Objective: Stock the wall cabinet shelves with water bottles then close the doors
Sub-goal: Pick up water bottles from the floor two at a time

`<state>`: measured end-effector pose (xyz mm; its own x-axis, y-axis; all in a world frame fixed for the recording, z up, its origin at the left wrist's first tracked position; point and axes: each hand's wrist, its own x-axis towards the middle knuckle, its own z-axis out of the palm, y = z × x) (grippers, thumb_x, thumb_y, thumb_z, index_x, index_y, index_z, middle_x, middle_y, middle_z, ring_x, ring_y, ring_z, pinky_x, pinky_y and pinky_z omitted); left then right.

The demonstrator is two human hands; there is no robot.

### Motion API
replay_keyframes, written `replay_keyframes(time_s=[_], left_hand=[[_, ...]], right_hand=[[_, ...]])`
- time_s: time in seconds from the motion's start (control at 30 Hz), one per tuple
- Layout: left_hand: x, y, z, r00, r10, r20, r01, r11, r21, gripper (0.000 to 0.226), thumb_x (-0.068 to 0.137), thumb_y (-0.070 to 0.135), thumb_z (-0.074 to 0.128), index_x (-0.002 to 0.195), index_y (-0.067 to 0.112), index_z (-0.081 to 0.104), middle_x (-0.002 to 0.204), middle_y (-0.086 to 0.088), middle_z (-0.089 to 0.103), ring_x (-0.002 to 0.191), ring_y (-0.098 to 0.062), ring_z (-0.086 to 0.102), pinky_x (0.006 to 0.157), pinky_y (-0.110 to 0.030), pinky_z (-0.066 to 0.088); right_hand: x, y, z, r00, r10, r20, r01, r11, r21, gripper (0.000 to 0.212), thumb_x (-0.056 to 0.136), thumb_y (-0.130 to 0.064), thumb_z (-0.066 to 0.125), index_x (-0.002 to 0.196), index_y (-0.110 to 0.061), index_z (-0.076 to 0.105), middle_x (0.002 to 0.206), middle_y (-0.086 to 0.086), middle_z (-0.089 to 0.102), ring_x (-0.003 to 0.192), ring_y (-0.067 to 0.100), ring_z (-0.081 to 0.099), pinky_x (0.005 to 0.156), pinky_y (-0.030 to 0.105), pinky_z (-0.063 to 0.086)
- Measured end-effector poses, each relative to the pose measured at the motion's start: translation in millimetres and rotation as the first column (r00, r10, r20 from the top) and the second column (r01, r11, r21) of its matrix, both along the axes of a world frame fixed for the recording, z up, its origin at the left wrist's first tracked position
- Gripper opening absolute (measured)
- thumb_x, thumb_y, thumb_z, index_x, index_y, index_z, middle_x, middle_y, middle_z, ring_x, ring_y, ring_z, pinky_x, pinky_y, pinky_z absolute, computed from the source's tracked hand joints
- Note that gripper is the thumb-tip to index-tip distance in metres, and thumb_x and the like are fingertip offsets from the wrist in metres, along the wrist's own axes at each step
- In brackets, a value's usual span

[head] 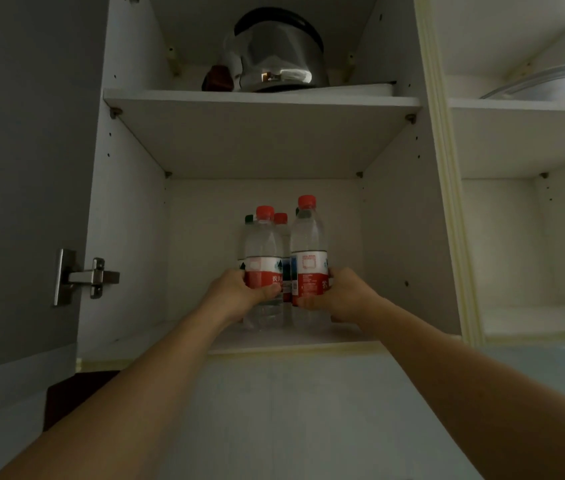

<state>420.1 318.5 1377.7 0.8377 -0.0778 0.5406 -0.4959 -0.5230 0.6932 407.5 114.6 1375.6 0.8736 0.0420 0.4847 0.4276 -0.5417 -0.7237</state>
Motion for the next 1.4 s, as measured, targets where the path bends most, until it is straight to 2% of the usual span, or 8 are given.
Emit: replay_keyframes(time_s=[0.23,0.37,0.43,0.5,0.57,0.9,1.1,1.4], left_hand=[[-42,-24,-12,0.863,0.316,0.393,-0.312,0.947,-0.076,0.058,0.086,0.041,0.078,0.132,0.012,0.056,0.127,-0.008,0.057,0.109,-0.025,0.058,0.086,-0.032,0.051],[-97,-79,-25,0.774,0.131,0.620,-0.040,0.987,-0.159,0.027,0.093,0.036,0.070,0.110,0.016,0.064,0.105,0.001,0.062,0.088,-0.012,0.060,0.071,-0.011,0.046],[-125,-112,-39,0.764,-0.007,0.645,0.118,0.985,-0.129,0.019,0.100,0.032,0.062,0.092,0.015,0.068,0.084,0.003,0.066,0.075,-0.012,0.062,0.067,-0.023,0.052],[-149,-144,-58,0.786,-0.134,0.603,0.254,0.960,-0.117,0.031,0.104,0.031,0.054,0.077,0.018,0.065,0.064,0.009,0.060,0.062,-0.011,0.058,0.060,-0.037,0.049],[-171,-175,-81,0.805,-0.231,0.546,0.359,0.923,-0.139,0.038,0.105,0.032,0.051,0.070,0.018,0.060,0.053,0.013,0.052,0.051,-0.005,0.048,0.052,-0.034,0.040],[-271,-292,-309,0.780,-0.623,-0.064,0.500,0.681,-0.535,0.039,0.108,0.028,0.045,0.072,0.017,0.053,0.050,0.005,0.025,0.039,-0.007,0.019,0.039,-0.018,0.018],[-329,-320,-451,0.640,-0.681,-0.356,0.453,0.709,-0.541,0.042,0.108,0.031,0.045,0.071,0.016,0.055,0.047,0.008,0.029,0.040,-0.008,0.022,0.040,-0.021,0.020],[-415,-298,-645,0.222,-0.751,-0.622,0.654,0.588,-0.477,0.037,0.108,0.031,0.044,0.082,0.015,0.065,0.063,-0.001,0.059,0.054,-0.014,0.056,0.048,-0.022,0.046]], right_hand=[[-60,-36,-15,0.912,-0.255,0.321,0.299,0.949,-0.096,0.065,0.089,-0.044,0.072,0.145,-0.019,0.050,0.125,0.002,0.066,0.093,0.009,0.058,0.066,0.013,0.041],[-128,-72,-38,0.836,-0.285,0.469,0.380,0.918,-0.118,0.043,0.093,-0.036,0.064,0.133,-0.022,0.060,0.119,-0.005,0.069,0.098,0.007,0.059,0.070,0.010,0.039],[-165,-90,-57,0.811,-0.293,0.506,0.394,0.914,-0.101,0.026,0.094,-0.031,0.062,0.117,-0.021,0.066,0.101,-0.010,0.070,0.094,0.008,0.061,0.075,0.019,0.043],[-199,-108,-80,0.801,-0.312,0.511,0.406,0.911,-0.079,0.011,0.094,-0.026,0.062,0.087,-0.018,0.065,0.073,-0.011,0.062,0.073,0.010,0.056,0.066,0.028,0.042],[-228,-129,-105,0.779,-0.362,0.512,0.463,0.883,-0.080,0.039,0.096,-0.021,0.059,0.060,-0.015,0.046,0.055,0.000,0.038,0.057,0.018,0.035,0.060,0.041,0.033],[-345,-232,-324,0.854,-0.519,-0.011,0.514,0.843,0.159,0.052,0.090,-0.044,0.050,0.057,-0.007,0.034,0.051,0.003,0.033,0.051,0.016,0.033,0.054,0.043,0.029],[-416,-253,-461,0.766,-0.553,-0.328,0.639,0.713,0.289,0.048,0.097,-0.032,0.051,0.060,-0.011,0.030,0.054,-0.001,0.026,0.050,0.013,0.025,0.049,0.030,0.020],[-514,-206,-676,0.469,-0.586,-0.661,0.881,0.366,0.301,0.024,0.102,-0.023,0.052,0.091,-0.011,0.069,0.078,0.009,0.068,0.064,0.019,0.065,0.056,0.033,0.054]])
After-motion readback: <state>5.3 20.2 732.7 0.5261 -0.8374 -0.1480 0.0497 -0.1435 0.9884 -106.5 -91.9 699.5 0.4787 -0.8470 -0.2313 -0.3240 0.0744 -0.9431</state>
